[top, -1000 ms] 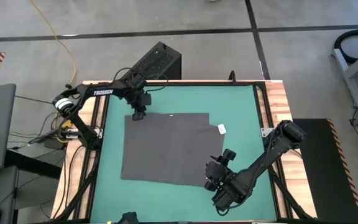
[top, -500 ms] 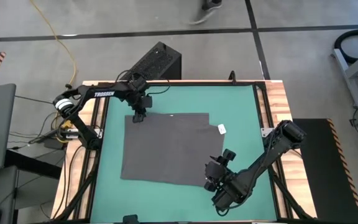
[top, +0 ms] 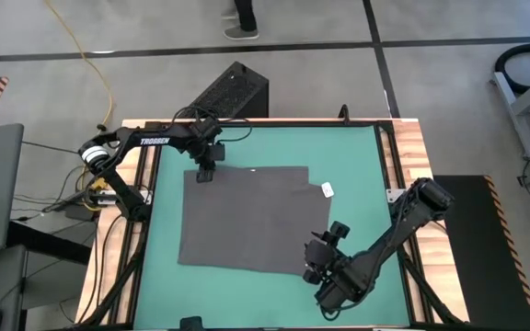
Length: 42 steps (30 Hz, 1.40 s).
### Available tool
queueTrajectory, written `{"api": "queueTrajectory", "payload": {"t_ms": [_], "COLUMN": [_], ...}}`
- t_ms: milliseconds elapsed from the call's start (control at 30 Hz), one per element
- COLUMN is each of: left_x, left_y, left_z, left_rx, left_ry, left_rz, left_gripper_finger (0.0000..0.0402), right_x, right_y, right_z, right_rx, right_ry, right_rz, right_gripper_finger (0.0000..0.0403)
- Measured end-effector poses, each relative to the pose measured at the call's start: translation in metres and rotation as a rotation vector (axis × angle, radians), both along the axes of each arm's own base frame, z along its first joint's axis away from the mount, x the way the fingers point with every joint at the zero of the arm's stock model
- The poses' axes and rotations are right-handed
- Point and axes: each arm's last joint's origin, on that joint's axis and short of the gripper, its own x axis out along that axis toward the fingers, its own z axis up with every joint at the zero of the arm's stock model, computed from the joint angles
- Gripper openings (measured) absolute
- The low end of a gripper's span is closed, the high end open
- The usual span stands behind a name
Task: Roll towel
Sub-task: Roll the gray towel
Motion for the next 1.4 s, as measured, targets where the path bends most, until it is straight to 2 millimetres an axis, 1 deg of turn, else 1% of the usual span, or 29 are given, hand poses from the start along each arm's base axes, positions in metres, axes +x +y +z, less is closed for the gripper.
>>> {"api": "queueTrajectory", "payload": {"t_ms": [100,133,267,367,533,700,767,833,900,967,1033,1133,1233,1300,1400], "left_x": [0.000,0.000,0.000,0.000,0.004,0.004,0.005,0.008,0.011,0.011,0.009,0.008,0.008,0.009,0.007], "left_y": [0.000,0.000,0.001,0.000,-0.005,-0.018,-0.020,-0.017,-0.013,-0.011,-0.011,-0.012,-0.013,-0.011,-0.005], "left_z": [0.000,0.000,0.001,0.006,0.029,0.051,0.055,0.057,0.060,0.061,0.060,0.059,0.059,0.057,0.047], "left_rx": [0.004,0.003,-0.003,-0.013,0.034,0.070,0.099,0.146,0.149,0.117,0.096,0.079,0.100,0.129,0.131], "left_ry": [0.003,0.003,0.005,0.010,-0.057,-0.120,-0.141,-0.174,-0.237,-0.287,-0.297,-0.304,-0.301,-0.273,-0.210], "left_rz": [0.008,0.011,0.047,0.088,0.108,0.112,0.097,0.099,0.096,0.055,0.002,-0.095,-0.149,-0.145,-0.090], "left_gripper_finger": [0.0013,0.0007,0.0001,0.0000,0.0000,0.0000,0.0000,0.0000,0.0003,0.0012,0.0030,0.0065,0.0107,0.0135,0.0167], "right_x": [0.000,0.000,0.000,0.000,0.000,0.000,0.000,0.000,0.000,0.001,0.001,0.001,0.001,0.002,0.003], "right_y": [0.000,0.000,0.000,0.000,0.000,0.000,0.000,0.000,0.000,0.001,0.002,0.002,0.002,0.003,0.004], "right_z": [0.000,0.000,0.000,0.000,0.000,0.000,0.000,0.000,0.000,0.000,0.000,0.000,0.000,0.000,0.000], "right_rx": [-0.001,-0.001,-0.001,-0.001,-0.001,0.001,0.001,0.002,0.005,0.014,0.021,0.022,0.024,0.031,0.036], "right_ry": [0.001,0.001,0.001,0.001,0.001,-0.001,-0.001,-0.002,-0.003,-0.007,-0.010,-0.010,-0.012,-0.020,-0.025], "right_rz": [-0.001,-0.001,0.000,0.000,0.000,0.000,0.000,0.000,0.000,0.000,0.001,0.005,0.005,0.005,0.007], "right_gripper_finger": [0.0207,0.0207,0.0207,0.0207,0.0207,0.0207,0.0207,0.0207,0.0207,0.0207,0.0207,0.0207,0.0207,0.0207,0.0207]}}
